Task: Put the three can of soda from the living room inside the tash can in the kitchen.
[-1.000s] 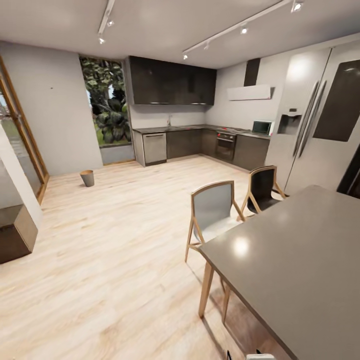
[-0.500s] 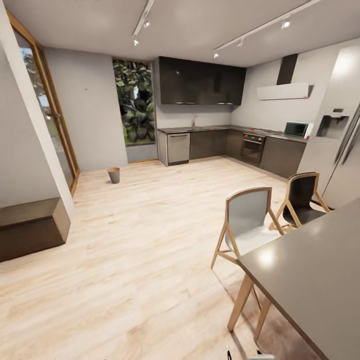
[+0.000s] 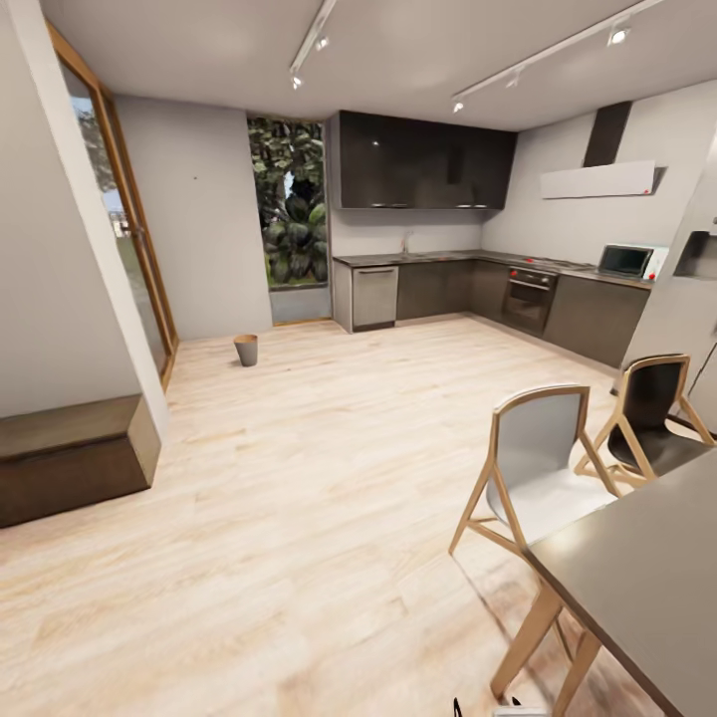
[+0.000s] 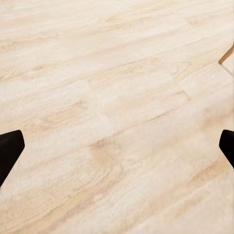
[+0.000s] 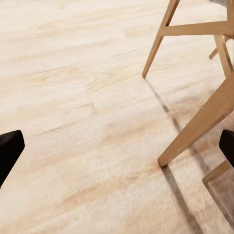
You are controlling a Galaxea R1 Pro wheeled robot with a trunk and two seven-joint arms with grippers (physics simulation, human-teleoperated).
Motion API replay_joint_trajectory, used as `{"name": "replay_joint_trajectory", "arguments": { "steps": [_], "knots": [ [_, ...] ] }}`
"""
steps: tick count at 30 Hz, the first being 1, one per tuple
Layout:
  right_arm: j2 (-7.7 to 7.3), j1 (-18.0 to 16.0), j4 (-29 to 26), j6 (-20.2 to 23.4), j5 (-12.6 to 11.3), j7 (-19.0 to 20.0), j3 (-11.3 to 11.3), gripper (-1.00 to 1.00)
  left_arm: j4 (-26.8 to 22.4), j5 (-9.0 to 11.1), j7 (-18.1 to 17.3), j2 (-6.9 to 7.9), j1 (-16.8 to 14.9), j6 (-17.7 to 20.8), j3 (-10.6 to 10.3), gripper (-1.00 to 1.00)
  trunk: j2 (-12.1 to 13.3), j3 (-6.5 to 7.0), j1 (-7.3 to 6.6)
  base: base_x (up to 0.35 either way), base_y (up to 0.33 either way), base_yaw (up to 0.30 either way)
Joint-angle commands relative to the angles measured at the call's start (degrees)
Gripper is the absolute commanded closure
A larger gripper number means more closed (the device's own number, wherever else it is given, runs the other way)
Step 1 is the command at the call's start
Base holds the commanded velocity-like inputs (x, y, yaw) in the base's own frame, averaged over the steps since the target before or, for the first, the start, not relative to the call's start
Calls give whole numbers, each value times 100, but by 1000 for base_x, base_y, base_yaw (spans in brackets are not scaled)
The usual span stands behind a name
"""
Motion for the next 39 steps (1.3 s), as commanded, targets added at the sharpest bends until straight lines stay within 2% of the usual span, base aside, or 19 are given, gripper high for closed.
{"name": "replay_joint_trajectory", "arguments": {
  "steps": [1, 27, 39],
  "knots": [
    [0, 0, 0, 0, 0, 0, -1, -100, 0, 0, 0, 0, 0, 1, 0, -100, 0, 0, 0, 308, 30, 6],
    [0, -1, 0, 0, 8, 0, 3, -100, -1, 9, 1, 10, 0, 6, 7, -100, 0, 0, 0, 322, 5, 1],
    [4, 0, 77, 0, 11, 0, 4, -100, 0, 11, 0, 17, 0, 6, 7, -100, 0, 8, 0, 304, 101, 71]
  ]
}}
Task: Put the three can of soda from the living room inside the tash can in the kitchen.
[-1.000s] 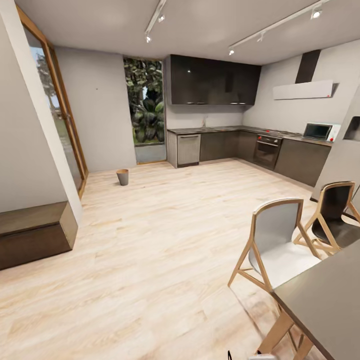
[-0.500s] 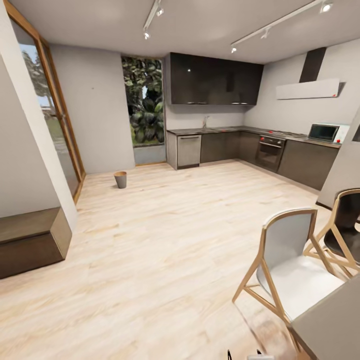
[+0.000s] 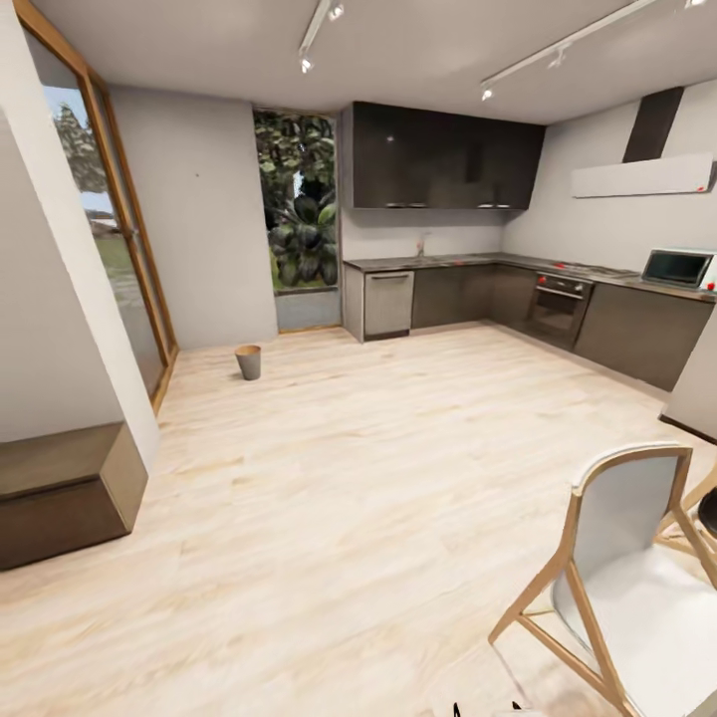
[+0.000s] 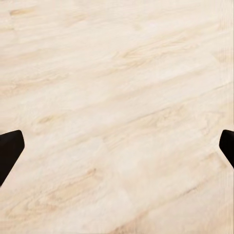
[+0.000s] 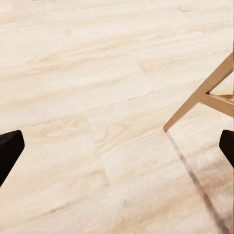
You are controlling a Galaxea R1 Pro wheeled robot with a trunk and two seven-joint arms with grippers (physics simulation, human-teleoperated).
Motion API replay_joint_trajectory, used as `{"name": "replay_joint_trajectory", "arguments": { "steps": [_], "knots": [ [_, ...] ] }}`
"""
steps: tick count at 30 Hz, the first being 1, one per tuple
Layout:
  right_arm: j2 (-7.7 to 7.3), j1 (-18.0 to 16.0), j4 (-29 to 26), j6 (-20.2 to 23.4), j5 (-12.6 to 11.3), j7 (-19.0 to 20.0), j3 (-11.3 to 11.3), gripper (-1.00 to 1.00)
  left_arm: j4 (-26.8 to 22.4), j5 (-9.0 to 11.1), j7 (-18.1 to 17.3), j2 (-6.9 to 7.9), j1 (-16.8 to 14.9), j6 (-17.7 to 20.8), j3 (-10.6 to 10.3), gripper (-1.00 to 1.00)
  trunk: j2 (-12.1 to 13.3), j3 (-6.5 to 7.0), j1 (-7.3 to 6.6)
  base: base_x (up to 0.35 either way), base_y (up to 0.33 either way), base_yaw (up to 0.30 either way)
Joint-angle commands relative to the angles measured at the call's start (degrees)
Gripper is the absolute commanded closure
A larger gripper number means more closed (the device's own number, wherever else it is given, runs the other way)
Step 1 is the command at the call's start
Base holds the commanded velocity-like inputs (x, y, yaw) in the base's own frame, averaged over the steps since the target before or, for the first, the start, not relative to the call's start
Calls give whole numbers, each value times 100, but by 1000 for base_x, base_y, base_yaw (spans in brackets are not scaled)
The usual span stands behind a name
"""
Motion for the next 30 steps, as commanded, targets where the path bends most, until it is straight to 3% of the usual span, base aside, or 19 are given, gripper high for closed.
{"name": "replay_joint_trajectory", "arguments": {
  "steps": [1, 15, 30],
  "knots": [
    [1, 0, 6, 0, 0, 0, 0, -100, 0, 0, 0, 0, 0, 0, 0, -100, 0, 2, 0, 291, 140, 190],
    [-3, 0, 28, 0, -2, 0, 0, -100, -1, 7, 1, 1, 0, 0, 0, -100, 0, 42, 0, 288, 140, 234],
    [-3, -1, 28, 0, -3, 0, 0, -100, -1, -6, 1, -7, 0, 0, 8, -100, 0, 83, 0, 295, 21, 234]
  ]
}}
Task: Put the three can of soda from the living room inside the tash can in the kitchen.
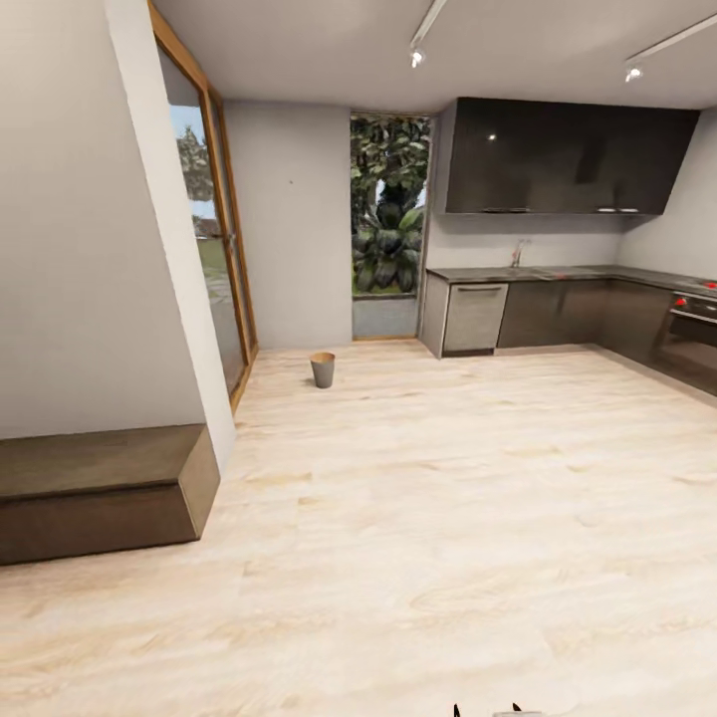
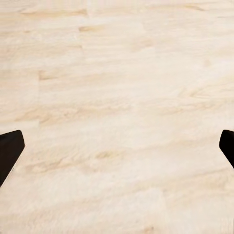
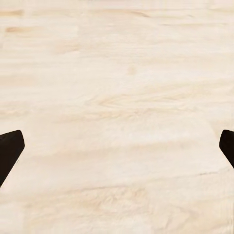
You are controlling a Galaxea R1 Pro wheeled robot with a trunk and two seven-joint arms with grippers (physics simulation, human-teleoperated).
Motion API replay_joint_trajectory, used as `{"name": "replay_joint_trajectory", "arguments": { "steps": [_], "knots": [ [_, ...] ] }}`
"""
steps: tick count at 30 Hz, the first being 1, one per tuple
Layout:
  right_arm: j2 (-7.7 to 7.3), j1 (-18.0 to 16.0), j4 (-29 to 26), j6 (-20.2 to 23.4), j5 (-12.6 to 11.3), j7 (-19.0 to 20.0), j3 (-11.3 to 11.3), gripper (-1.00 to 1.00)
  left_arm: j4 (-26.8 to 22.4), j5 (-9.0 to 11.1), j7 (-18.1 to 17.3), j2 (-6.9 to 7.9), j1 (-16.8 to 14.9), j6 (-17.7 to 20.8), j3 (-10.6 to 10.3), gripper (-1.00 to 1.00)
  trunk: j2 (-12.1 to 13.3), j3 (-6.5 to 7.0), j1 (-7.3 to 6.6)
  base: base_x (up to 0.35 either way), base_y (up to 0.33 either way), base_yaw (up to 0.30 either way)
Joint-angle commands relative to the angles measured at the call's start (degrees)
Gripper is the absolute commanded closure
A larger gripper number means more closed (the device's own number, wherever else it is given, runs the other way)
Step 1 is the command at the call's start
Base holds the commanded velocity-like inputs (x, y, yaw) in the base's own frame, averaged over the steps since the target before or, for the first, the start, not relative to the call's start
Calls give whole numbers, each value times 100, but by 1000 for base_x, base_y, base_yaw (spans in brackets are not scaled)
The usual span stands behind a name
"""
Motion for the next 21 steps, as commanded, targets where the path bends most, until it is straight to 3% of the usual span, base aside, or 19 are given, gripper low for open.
{"name": "replay_joint_trajectory", "arguments": {
  "steps": [1, 21],
  "knots": [
    [1, 0, 0, 0, 0, 0, 0, -100, 1, -2, 0, -1, 0, 0, 1, -100, 0, 1, 0, 317, 1, 84],
    [-1, 1, 15, 0, 1, 0, 0, -100, 1, -14, 0, -1, 0, 0, -7, -100, 0, 4, 0, 321, 0, 17]
  ]
}}
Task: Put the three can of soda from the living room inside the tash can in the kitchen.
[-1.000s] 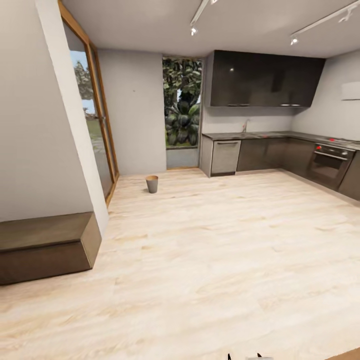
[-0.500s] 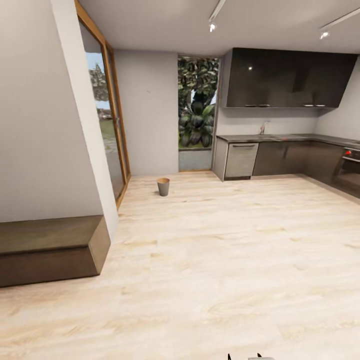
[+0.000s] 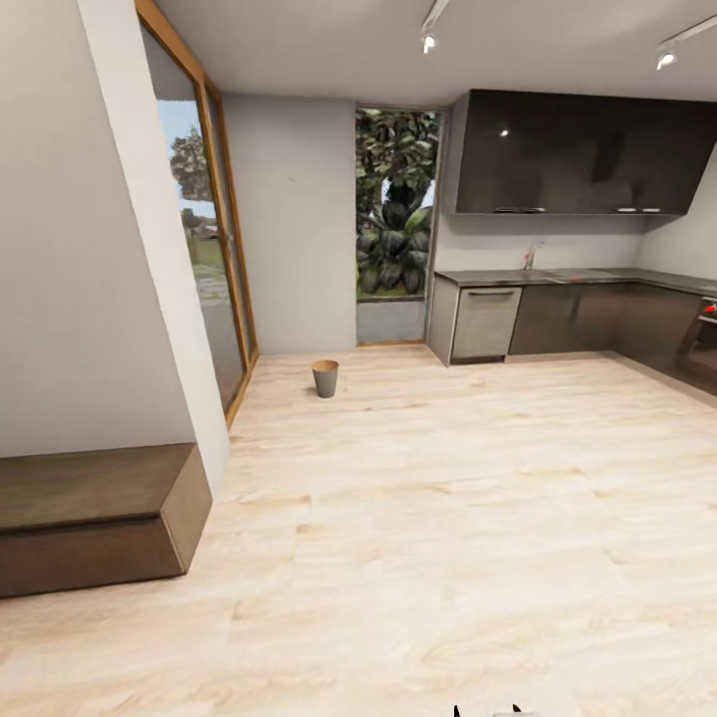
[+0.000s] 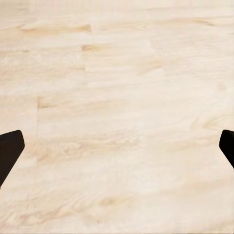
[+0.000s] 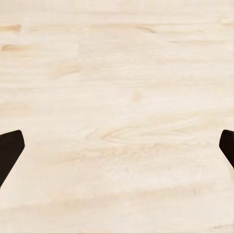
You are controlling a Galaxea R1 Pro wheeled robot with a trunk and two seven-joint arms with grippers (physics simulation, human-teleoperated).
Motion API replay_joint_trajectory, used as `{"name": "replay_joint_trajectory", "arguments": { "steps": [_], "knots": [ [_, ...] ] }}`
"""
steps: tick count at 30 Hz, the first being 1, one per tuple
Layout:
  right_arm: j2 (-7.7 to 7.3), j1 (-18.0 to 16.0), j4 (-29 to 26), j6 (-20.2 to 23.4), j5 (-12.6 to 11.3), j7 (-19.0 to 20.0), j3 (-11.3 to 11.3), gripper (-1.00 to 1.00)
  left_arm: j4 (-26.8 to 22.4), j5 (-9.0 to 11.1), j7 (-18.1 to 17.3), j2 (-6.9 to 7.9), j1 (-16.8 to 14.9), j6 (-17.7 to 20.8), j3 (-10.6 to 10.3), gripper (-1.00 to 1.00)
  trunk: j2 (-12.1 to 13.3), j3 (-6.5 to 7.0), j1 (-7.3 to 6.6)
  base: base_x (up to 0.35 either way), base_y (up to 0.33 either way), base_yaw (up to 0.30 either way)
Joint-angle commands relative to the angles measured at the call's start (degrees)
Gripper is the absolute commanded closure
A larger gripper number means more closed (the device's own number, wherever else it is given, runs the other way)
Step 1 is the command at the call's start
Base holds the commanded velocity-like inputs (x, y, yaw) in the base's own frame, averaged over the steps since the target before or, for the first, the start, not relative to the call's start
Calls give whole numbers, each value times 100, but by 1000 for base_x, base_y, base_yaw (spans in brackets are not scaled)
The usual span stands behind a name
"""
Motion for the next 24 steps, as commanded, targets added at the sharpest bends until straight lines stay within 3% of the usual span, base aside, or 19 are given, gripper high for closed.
{"name": "replay_joint_trajectory", "arguments": {
  "steps": [1, 24],
  "knots": [
    [0, 0, 1, 0, 0, 0, 0, -100, 0, 0, 0, 0, 0, 0, 2, -100, 0, 0, 0, 322, 0, 0],
    [2, 0, -1, 0, -1, 0, 0, -100, 0, 7, 10, 0, 0, 0, 7, -100, 0, 0, 0, 322, 0, 0]
  ]
}}
